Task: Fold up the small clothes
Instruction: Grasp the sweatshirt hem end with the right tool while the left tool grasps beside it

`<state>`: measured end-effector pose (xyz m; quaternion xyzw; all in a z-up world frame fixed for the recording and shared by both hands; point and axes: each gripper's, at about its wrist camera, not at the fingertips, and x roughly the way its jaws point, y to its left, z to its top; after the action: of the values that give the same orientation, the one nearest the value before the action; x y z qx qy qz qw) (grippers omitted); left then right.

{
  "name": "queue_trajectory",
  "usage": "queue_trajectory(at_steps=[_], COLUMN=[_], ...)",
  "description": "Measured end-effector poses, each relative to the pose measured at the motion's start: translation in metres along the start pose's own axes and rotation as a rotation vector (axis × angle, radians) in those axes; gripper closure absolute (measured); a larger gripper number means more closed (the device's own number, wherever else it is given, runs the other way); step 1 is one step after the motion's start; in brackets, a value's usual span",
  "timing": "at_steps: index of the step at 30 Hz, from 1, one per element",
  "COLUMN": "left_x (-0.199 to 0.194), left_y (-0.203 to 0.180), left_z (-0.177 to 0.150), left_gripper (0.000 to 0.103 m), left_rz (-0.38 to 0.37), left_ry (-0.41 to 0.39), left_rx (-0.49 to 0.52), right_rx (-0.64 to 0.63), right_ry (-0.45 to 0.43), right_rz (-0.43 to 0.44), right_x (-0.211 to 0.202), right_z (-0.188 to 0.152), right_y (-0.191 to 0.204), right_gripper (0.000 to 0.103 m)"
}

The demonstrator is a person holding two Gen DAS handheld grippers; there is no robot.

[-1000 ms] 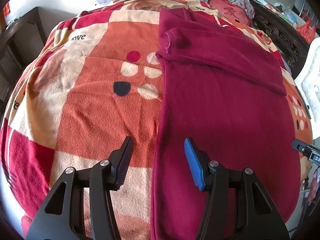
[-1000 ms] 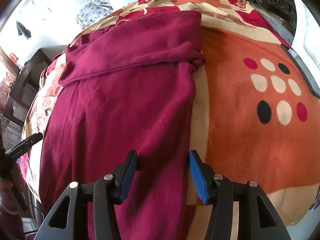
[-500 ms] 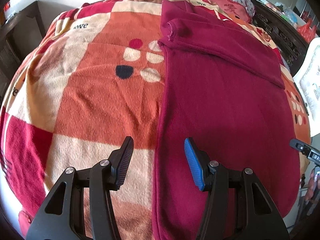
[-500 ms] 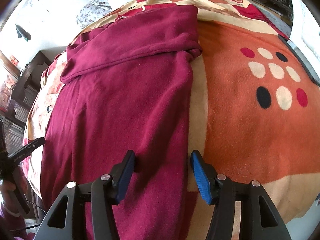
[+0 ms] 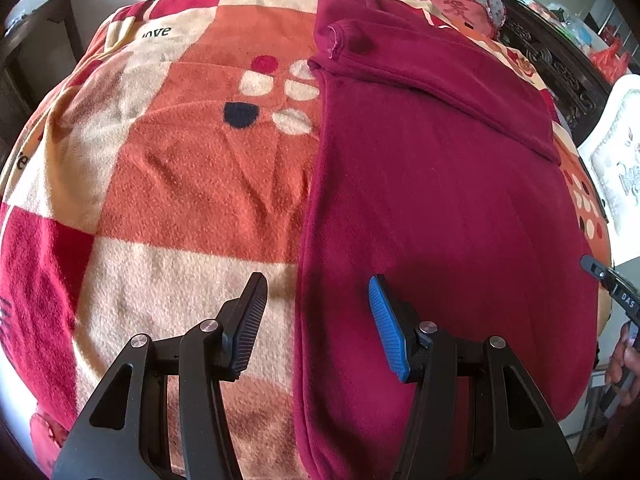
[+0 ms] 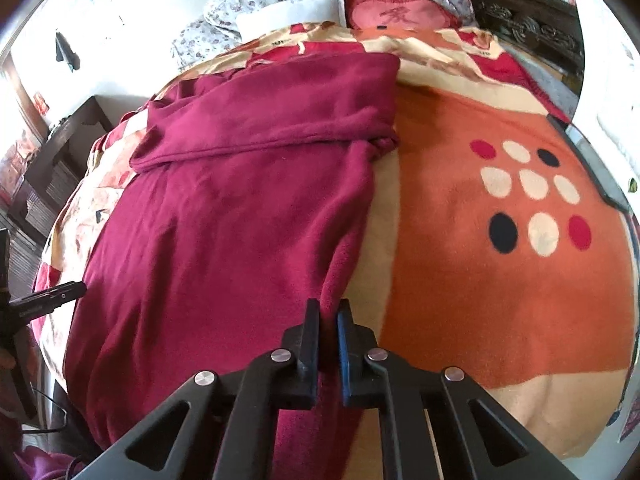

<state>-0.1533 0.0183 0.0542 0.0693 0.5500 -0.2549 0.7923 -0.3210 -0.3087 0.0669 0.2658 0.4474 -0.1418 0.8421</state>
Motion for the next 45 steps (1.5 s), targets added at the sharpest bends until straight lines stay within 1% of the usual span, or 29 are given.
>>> queue_trajectory(at_steps=[3, 5, 8, 9, 11, 12, 13, 16, 19, 20, 22, 24, 28, 29, 32, 35, 38, 41, 45], left_x=[-0.002, -0.005, -0.012, -0.013, -0.017, -0.018, -0.020, -0.020, -0.019, -0.021, -0.022, -0.021, -0.018, -0.017, -0.013, -0.010, -0.008, -0.007, -0.006], left_y=[0.002, 0.005, 0.009, 0.010, 0.011, 0.012, 0.014, 0.019, 0.019, 0.018, 0.016, 0.015, 0.013, 0.012, 0.006, -0.001, -0.009, -0.009, -0.009], left_z=[-0.002, -0.005, -0.013, -0.015, -0.022, -0.026, -0.031, -0.043, -0.053, -0.055, -0.057, -0.058, -0.056, -0.054, -0.051, -0.052, -0.052, -0.051, -0.048], left_gripper=[0.050, 0.050, 0.050, 0.050, 0.050, 0.050, 0.050, 0.050, 0.049, 0.048, 0.040, 0.032, 0.029, 0.026, 0.021, 0.014, 0.013, 0.013, 0.013], left_rz=[-0.015, -0.035, -0.066, -0.070, -0.083, -0.089, -0.095, -0.108, -0.123, -0.122, -0.131, -0.148, -0.138, -0.141, -0.141, -0.149, -0.127, -0.131, -0.156], left_ry=[0.009, 0.021, 0.041, 0.048, 0.062, 0.070, 0.079, 0.118, 0.138, 0.133, 0.133, 0.142, 0.153, 0.161, 0.174, 0.180, 0.186, 0.197, 0.197], left_rx=[-0.005, -0.015, -0.016, -0.009, 0.002, 0.005, 0.007, 0.002, -0.003, 0.004, 0.015, -0.003, -0.021, -0.021, -0.006, 0.031, 0.060, 0.069, 0.033], right_rx=[0.010, 0.011, 0.054, 0.064, 0.080, 0.091, 0.111, 0.149, 0.156, 0.156, 0.159, 0.161, 0.146, 0.154, 0.195, 0.215, 0.203, 0.164, 0.149], right_ry=[0.016, 0.005, 0.003, 0.016, 0.039, 0.047, 0.056, 0.087, 0.115, 0.125, 0.138, 0.147, 0.160, 0.166, 0.185, 0.207, 0.232, 0.209, 0.184], right_rz=[-0.012, -0.008, 0.057, 0.071, 0.105, 0.132, 0.164, 0.218, 0.239, 0.246, 0.266, 0.277, 0.287, 0.292, 0.329, 0.369, 0.414, 0.398, 0.414], right_x=[0.005, 0.000, -0.011, -0.013, -0.018, -0.021, -0.024, -0.029, -0.031, -0.031, -0.031, -0.031, -0.029, -0.029, -0.028, -0.025, -0.022, -0.026, -0.034], right_z=[-0.004, -0.005, -0.005, -0.006, -0.013, -0.018, -0.025, -0.045, -0.060, -0.065, -0.072, -0.077, -0.084, -0.085, -0.091, -0.100, -0.108, -0.108, -0.103], right_y=[-0.004, -0.004, -0.010, -0.012, -0.014, -0.016, -0.017, -0.019, -0.017, -0.016, -0.014, -0.012, -0.006, -0.007, -0.011, -0.014, -0.008, 0.000, 0.003], right_gripper=[0.096, 0.096, 0.095, 0.090, 0.077, 0.062, 0.056, 0.056, 0.056, 0.056, 0.056, 0.056, 0.056, 0.056, 0.056, 0.056, 0.056, 0.056, 0.064])
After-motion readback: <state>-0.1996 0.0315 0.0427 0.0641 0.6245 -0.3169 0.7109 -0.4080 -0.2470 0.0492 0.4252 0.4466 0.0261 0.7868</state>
